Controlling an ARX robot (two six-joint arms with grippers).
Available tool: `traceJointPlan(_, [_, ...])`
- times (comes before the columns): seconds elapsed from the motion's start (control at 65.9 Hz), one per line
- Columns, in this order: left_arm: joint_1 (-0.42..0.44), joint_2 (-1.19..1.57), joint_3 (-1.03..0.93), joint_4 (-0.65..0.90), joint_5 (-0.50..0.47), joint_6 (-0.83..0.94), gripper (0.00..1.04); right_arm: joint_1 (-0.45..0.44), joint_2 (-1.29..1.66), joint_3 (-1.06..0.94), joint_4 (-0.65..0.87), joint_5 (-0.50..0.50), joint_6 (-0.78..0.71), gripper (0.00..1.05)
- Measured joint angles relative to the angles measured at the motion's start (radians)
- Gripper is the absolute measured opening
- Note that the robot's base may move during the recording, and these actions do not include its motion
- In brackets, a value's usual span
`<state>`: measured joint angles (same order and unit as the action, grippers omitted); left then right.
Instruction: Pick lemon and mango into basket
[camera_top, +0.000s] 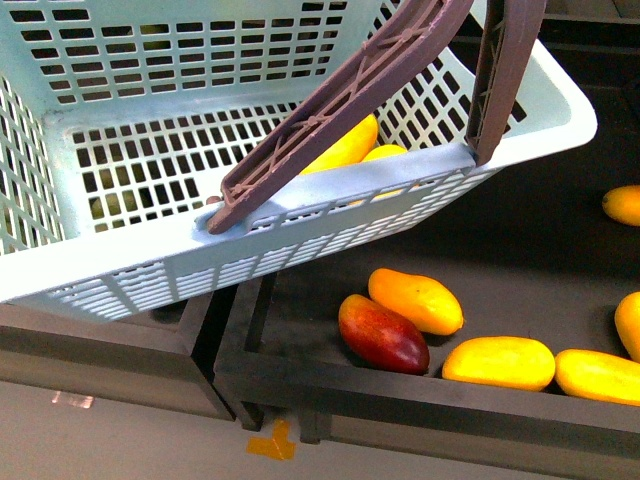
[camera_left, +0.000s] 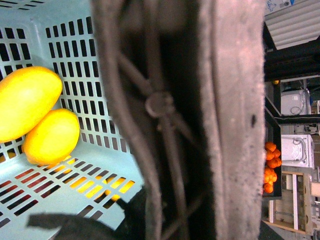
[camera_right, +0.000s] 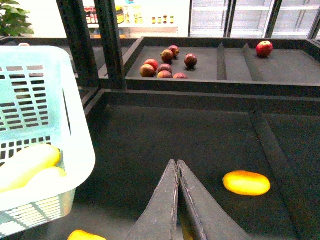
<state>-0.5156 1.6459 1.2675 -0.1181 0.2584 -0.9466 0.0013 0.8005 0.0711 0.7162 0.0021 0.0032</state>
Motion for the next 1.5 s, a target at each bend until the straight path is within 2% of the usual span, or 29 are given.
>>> traceJointPlan(0.137, [0.000, 0.000, 0.000, 0.000, 0.001, 0.000, 0.13, 0.000, -0.031, -0.049, 0.022, 0.000, 0.000, 0.02])
traceJointPlan(0.713, [0.000, 0.000, 0.000, 0.000, 0.001, -0.001, 0.13, 0.000, -0.397, -0.053, -0.315, -0.001, 0.000, 0.02])
traceJointPlan(1.351, [0.000, 0.000, 0.000, 0.000, 0.000, 0.000, 0.13, 0.000, -0.618, -0.054, -0.533, -0.001, 0.000, 0.02])
traceJointPlan(1.457, [0.000, 0.000, 0.000, 0.000, 0.002, 0.000, 0.13, 0.000, -0.753, -0.053, -0.698, 0.000, -0.001, 0.02])
traceJointPlan(1.503, [0.000, 0.000, 0.000, 0.000, 0.001, 0.000, 0.13, 0.000, -0.782, -0.053, -0.708, -0.001, 0.000, 0.02])
